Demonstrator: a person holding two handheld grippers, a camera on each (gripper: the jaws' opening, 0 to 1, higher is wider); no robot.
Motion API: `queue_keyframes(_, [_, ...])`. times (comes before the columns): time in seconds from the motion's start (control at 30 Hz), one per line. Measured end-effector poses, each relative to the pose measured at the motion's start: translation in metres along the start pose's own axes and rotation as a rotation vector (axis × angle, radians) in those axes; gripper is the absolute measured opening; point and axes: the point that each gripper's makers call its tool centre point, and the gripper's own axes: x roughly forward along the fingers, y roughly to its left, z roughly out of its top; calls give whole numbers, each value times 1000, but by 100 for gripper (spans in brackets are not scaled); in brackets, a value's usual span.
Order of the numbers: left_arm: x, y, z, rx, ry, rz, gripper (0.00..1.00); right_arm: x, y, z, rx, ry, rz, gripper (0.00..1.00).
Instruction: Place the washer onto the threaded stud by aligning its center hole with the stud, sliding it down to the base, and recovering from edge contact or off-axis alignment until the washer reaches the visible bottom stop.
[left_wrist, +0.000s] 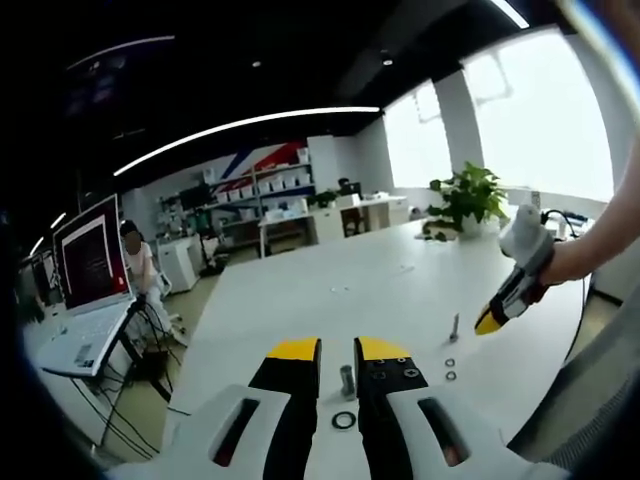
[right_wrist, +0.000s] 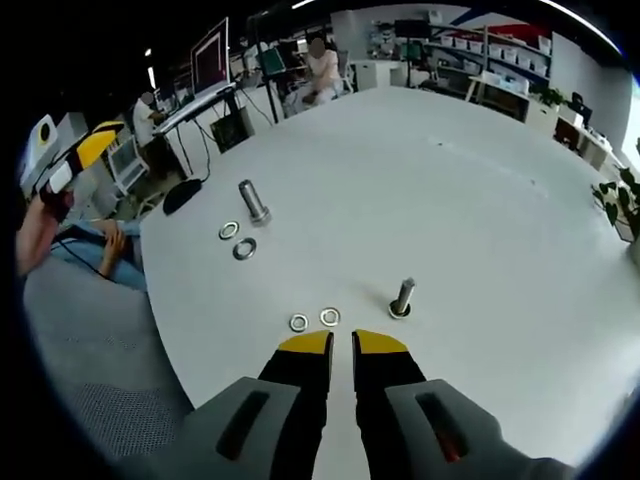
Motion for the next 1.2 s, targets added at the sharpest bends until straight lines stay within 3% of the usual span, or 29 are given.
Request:
queue_keyframes(0.47, [2,-1,-2,-13,6,-7,12,8,1,0,-2,13,6,10])
queue_keyframes(1.2, [1,2,-2,-46,-1,3,13,38,2,-10,-27,108,26,11])
